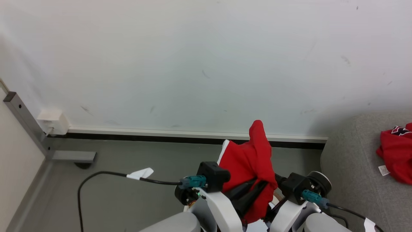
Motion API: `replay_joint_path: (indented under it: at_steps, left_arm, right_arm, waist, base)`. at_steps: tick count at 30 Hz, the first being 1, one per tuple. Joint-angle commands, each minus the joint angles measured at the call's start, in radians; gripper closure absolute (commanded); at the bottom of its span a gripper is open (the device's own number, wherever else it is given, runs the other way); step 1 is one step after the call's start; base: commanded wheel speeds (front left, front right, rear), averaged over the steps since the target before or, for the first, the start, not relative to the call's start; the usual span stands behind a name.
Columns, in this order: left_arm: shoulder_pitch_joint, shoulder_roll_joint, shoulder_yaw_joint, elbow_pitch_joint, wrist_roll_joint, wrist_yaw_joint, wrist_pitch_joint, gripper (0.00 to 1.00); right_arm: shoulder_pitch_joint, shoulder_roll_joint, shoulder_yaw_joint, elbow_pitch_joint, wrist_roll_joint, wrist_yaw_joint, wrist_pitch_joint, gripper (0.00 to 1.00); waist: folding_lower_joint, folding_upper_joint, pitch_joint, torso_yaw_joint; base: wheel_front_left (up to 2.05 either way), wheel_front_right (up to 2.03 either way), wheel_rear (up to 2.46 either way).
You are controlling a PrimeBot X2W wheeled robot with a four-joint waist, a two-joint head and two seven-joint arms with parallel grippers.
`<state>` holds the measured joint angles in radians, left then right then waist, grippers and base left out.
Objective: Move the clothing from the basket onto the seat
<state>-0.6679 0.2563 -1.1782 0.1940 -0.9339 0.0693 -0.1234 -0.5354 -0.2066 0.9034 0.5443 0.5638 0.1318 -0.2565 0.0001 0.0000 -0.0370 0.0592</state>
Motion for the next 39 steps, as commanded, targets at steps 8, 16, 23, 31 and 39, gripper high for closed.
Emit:
replay_joint_path:
  at_steps: [8,16,23,31,39]
  left_arm:
    - [0.024,-0.002,-0.008,0.015,-0.007,-0.004,0.003,1.00]
    - [0.031,0.020,0.012,0.024,-0.014,0.013,-0.016,1.00]
    - [0.033,0.034,0.028,0.013,-0.010,0.035,-0.038,0.88]
    - [0.025,0.041,0.043,-0.012,0.008,0.053,-0.066,0.00]
    - [0.020,0.053,0.055,-0.019,0.030,0.060,-0.092,0.00]
  right_arm:
    - [-0.045,-0.020,0.047,-0.015,0.058,-0.002,-0.012,1.00]
    - [0.008,-0.046,-0.044,-0.055,0.087,-0.002,-0.012,1.00]
    - [0.055,-0.072,-0.135,-0.106,0.117,-0.002,-0.010,1.00]
    - [0.090,-0.087,-0.232,-0.174,0.189,-0.002,-0.009,1.00]
    - [0.120,-0.127,-0.323,-0.205,0.208,-0.002,-0.009,1.00]
  waist:
    - [-0.0001,0.0000,-0.003,0.007]
    - [-0.0001,0.0000,0.002,-0.016]
    - [-0.0001,0.0000,0.009,-0.065]
    - [-0.0001,0.0000,0.026,-0.155]
    - [-0.0001,0.0000,0.046,-0.260]
  base:
    - [0.00,0.00,0.00]
    - [0.00,0.00,0.00]
    - [0.00,0.00,0.00]
    - [0.00,0.00,0.00]
    - [0.00,0.00,0.00]
